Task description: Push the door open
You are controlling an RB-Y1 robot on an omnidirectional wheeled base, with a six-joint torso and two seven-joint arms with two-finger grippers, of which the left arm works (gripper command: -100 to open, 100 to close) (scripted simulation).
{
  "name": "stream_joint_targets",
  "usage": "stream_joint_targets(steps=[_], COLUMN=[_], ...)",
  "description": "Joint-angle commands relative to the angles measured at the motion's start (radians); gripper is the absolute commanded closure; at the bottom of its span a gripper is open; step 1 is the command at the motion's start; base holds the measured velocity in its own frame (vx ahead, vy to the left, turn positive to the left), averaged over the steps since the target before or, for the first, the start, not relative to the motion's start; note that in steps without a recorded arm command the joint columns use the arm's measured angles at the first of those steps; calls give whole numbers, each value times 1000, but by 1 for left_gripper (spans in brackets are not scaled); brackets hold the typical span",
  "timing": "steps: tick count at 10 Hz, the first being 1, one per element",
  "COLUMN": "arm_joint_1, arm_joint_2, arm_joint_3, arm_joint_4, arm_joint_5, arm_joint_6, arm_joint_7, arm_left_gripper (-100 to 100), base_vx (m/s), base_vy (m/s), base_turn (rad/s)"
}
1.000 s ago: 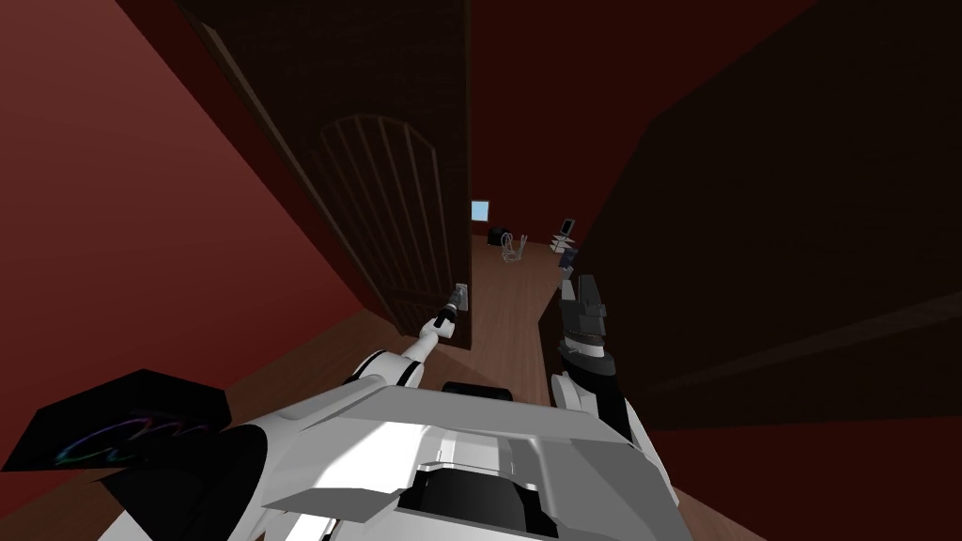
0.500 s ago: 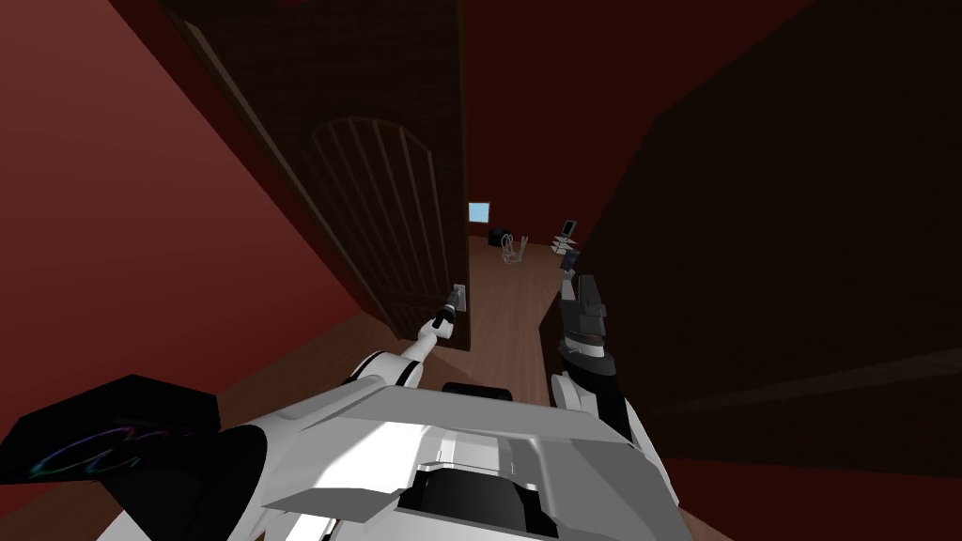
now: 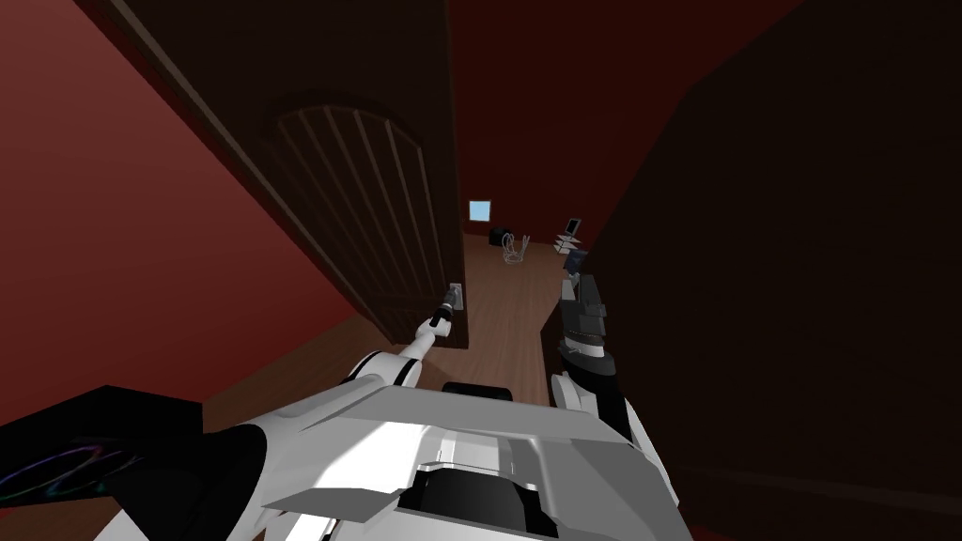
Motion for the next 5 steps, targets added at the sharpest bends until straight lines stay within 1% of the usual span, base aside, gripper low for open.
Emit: stream_joint_targets(steps=[1,2,3,4,5], arm_joint_1=[-1,-1,-1,-1,-1], arm_joint_2=[13,13,13,19,19], arm_joint_3=[26,26,26,51,51], arm_joint_4=[-4,-4,-4,-2,9], arm_joint_5=[8,8,8,17,17], arm_joint_6=[2,2,2,2,2], arm_joint_7=[-14,-14,-14,-29,-29], arm_left_gripper=[100,100,100,100,100], base_vx=[194,103,28,121,145], base_vy=[-101,-65,-9,-71,-86], base_turn=[82,34,-13,59,50])
